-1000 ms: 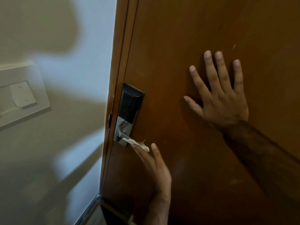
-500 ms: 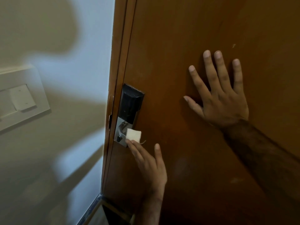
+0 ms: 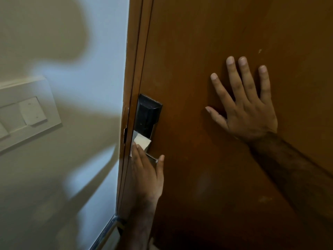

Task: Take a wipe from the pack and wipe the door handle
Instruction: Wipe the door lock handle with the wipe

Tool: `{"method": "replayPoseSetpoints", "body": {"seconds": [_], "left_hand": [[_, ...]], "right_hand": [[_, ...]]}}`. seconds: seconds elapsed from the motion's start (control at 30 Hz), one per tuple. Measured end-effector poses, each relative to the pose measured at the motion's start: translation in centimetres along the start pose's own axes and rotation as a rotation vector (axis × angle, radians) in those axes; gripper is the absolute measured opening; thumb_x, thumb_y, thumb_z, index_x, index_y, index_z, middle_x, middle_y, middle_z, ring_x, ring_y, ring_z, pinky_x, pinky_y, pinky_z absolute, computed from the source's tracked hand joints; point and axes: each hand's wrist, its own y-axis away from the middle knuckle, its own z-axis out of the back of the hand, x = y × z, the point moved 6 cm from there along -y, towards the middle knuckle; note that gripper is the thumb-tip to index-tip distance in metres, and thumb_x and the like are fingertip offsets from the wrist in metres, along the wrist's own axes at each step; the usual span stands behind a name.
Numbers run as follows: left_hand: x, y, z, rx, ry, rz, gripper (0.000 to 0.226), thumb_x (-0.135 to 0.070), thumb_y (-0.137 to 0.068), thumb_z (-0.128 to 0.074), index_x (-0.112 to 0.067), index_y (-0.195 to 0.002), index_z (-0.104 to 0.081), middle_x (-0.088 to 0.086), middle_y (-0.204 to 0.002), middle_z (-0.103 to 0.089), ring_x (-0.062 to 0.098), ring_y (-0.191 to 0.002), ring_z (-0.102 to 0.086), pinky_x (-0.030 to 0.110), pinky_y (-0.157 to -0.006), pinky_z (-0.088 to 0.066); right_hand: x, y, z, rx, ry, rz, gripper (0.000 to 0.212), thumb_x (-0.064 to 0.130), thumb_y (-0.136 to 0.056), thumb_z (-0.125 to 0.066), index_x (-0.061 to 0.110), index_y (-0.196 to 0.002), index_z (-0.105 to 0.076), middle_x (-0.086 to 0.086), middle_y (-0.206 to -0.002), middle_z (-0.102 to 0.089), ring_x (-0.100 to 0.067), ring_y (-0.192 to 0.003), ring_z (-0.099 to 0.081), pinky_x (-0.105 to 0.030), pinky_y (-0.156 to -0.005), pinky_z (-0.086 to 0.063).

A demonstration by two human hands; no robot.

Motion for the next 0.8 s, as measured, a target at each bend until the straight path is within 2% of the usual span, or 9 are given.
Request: {"method": "replayPoseSetpoints", "body": {"seconds": [0.07,0.2,0.33,0.47,0.53,0.6,0.67,0.73,0.8], "left_hand": [[-0.2,-2.4,0.7,0.031,-0.06,-0.019,0.09,-0.068,-0.097,-0.032,-0.014,-0.165,-0.008,0.008,-0.175,-0.007,0.025,-0.16,-0.014,0.033,-0.123,-0.019],[0.1,-5.0,1.1,0.011,-0.152,-0.025,0.094,-0.074,-0.094,-0.023,-0.007,-0.16,-0.027,0.016,-0.166,-0.032,0.031,-0.152,-0.036,0.038,-0.118,-0.036],[-0.2,-1.9,1.0,0.021,-0.18,-0.046,0.094,-0.071,-0.096,-0.025,-0.007,-0.164,-0.015,0.012,-0.174,-0.015,0.027,-0.16,-0.017,0.036,-0.127,-0.021],[-1.1,-2.2,1.4,0.014,-0.057,0.005,0.087,-0.058,-0.101,-0.041,-0.007,-0.165,-0.01,0.011,-0.175,-0.009,0.024,-0.16,-0.014,0.02,-0.119,-0.009],[-1.1,-3.4,1.2,0.002,0.14,0.111,0.08,-0.052,-0.104,-0.043,-0.011,-0.165,-0.012,0.01,-0.174,-0.015,0.021,-0.155,-0.027,-0.002,-0.101,-0.026],[-1.6,-3.6,1.2,-0.078,0.292,0.207,0.075,-0.047,-0.106,-0.043,-0.012,-0.165,-0.014,0.011,-0.171,-0.023,0.018,-0.144,-0.042,-0.009,-0.073,-0.035],[-2.4,-2.1,1.0,-0.148,0.373,0.289,0.075,-0.046,-0.107,-0.042,-0.01,-0.165,-0.011,0.014,-0.171,-0.021,0.024,-0.146,-0.042,0.007,-0.093,-0.048],[-4.0,0.5,0.5,-0.122,0.389,0.319,0.077,-0.049,-0.106,-0.038,-0.008,-0.165,-0.01,0.016,-0.172,-0.017,0.034,-0.155,-0.03,0.039,-0.121,-0.038],[-5.6,2.7,0.2,-0.074,0.368,0.308,0.085,-0.061,-0.102,-0.031,-0.006,-0.164,-0.011,0.019,-0.171,-0.019,0.039,-0.155,-0.027,0.051,-0.125,-0.029]], "right_hand": [[0.1,0.0,0.0,0.005,0.002,-0.004,0.079,0.064,-0.11,-0.026,0.017,-0.171,-0.005,-0.023,-0.175,-0.003,-0.041,-0.162,-0.005,-0.064,-0.128,-0.008],[0.1,0.0,0.0,0.014,-0.004,0.003,0.079,0.064,-0.11,-0.024,0.018,-0.171,-0.003,-0.023,-0.176,-0.002,-0.041,-0.162,-0.004,-0.064,-0.128,-0.007],[0.0,0.0,-0.1,0.014,-0.001,0.003,0.081,0.064,-0.11,-0.025,0.017,-0.171,-0.003,-0.023,-0.175,-0.003,-0.041,-0.162,-0.005,-0.065,-0.128,-0.008],[0.0,-0.1,0.0,0.011,0.004,0.012,0.081,0.064,-0.11,-0.025,0.017,-0.171,-0.003,-0.023,-0.175,-0.003,-0.042,-0.162,-0.005,-0.065,-0.127,-0.007],[0.1,0.0,0.0,0.008,0.008,0.012,0.08,0.064,-0.11,-0.025,0.017,-0.171,-0.004,-0.024,-0.175,-0.004,-0.042,-0.162,-0.006,-0.065,-0.127,-0.007],[0.0,0.1,0.0,0.006,0.006,0.007,0.08,0.064,-0.11,-0.026,0.017,-0.171,-0.005,-0.024,-0.175,-0.005,-0.042,-0.162,-0.006,-0.065,-0.127,-0.007],[0.1,0.0,0.1,0.0,0.008,0.007,0.08,0.064,-0.11,-0.026,0.016,-0.171,-0.006,-0.024,-0.175,-0.005,-0.042,-0.162,-0.007,-0.065,-0.127,-0.008],[0.1,-0.1,0.1,-0.002,0.005,0.005,0.079,0.063,-0.11,-0.027,0.016,-0.171,-0.007,-0.024,-0.175,-0.006,-0.042,-0.162,-0.007,-0.066,-0.127,-0.009],[0.0,0.0,0.1,-0.005,0.01,0.004,0.079,0.063,-0.11,-0.027,0.016,-0.171,-0.007,-0.024,-0.175,-0.007,-0.042,-0.162,-0.008,-0.065,-0.127,-0.01]]}}
